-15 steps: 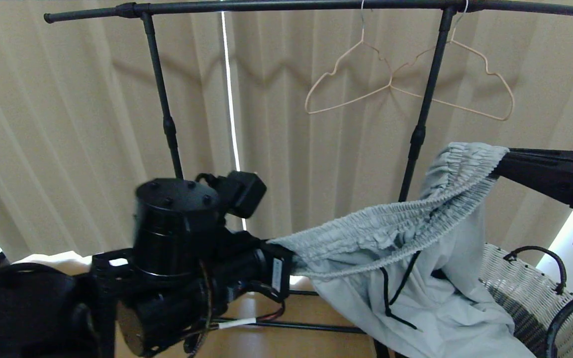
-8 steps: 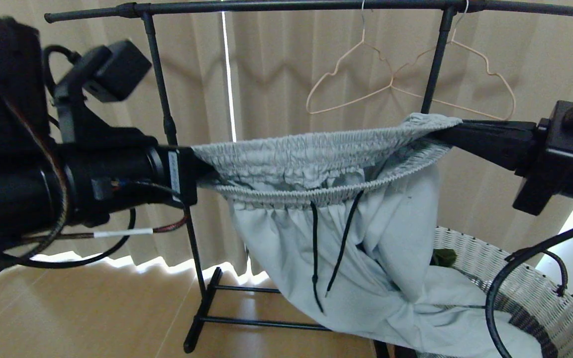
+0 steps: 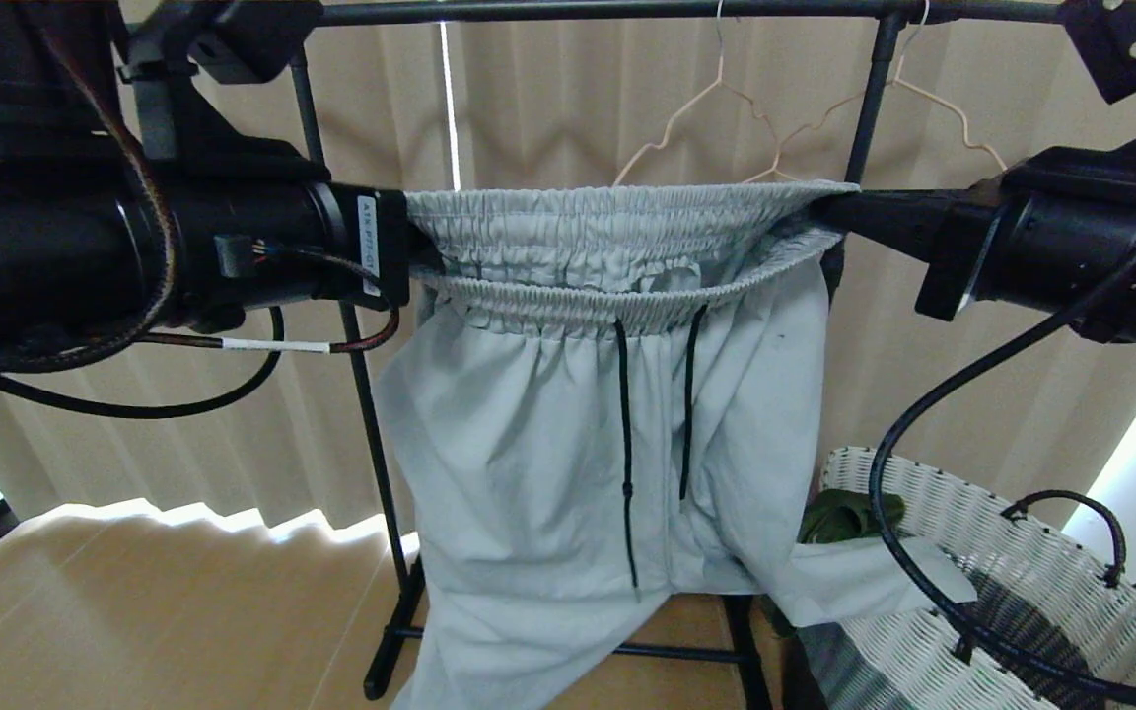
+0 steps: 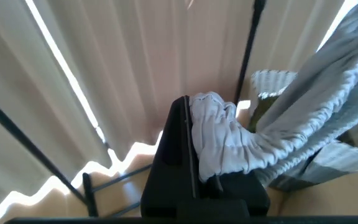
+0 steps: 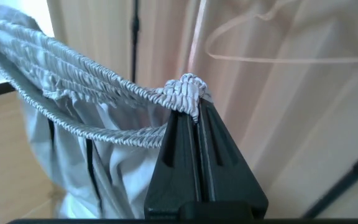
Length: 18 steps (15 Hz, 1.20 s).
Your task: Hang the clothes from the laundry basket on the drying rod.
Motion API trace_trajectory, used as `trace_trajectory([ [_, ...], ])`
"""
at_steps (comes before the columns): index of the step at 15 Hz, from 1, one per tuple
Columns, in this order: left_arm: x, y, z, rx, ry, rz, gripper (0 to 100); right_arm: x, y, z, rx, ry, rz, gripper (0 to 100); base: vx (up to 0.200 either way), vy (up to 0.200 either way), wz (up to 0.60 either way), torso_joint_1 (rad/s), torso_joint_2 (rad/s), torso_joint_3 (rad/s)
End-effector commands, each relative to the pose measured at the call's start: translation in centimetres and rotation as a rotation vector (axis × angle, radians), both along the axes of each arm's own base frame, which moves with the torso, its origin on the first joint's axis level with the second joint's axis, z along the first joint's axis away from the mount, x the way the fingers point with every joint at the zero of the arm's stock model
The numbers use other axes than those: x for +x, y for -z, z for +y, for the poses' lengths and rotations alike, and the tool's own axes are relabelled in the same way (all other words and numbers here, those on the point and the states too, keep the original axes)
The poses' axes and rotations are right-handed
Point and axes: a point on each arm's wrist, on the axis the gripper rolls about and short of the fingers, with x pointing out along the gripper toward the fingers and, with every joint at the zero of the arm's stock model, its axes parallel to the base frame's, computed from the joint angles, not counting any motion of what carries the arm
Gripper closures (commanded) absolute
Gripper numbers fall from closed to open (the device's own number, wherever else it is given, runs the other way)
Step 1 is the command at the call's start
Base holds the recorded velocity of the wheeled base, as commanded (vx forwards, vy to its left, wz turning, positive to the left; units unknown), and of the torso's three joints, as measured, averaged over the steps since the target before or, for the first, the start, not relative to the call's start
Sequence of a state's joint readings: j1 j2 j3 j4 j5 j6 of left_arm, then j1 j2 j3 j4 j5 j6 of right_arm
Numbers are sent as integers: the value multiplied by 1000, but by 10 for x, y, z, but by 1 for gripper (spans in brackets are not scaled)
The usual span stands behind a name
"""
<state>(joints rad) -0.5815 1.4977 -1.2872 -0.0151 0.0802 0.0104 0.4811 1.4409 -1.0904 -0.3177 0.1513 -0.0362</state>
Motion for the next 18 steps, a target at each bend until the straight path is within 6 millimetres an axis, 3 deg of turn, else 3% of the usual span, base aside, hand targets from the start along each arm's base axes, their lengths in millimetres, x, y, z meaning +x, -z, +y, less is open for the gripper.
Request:
trace_trajectory([
  [1,18,13,-1,27,-44,37,100,11,7,1,-11,14,20,100,0,0,0,0,0,0],
  [4,16,6,15,17,-90,23,100,15,11,5,-10,2,35,100,0,0,0,0,0,0],
  [9,3,-7,43,-3,-163,-14,100,21,8,33,46,-75,7,100,0,0,0,0,0,0],
  [12,-18,-20,73,-12,-240,-32,100,31,7,58,71,-128,-20,100,0,0,0,0,0,0],
  [18,-29,-29,85,5,-269,-81,100,43,-9,75,120,-153,-64,100,0,0,0,0,0,0],
])
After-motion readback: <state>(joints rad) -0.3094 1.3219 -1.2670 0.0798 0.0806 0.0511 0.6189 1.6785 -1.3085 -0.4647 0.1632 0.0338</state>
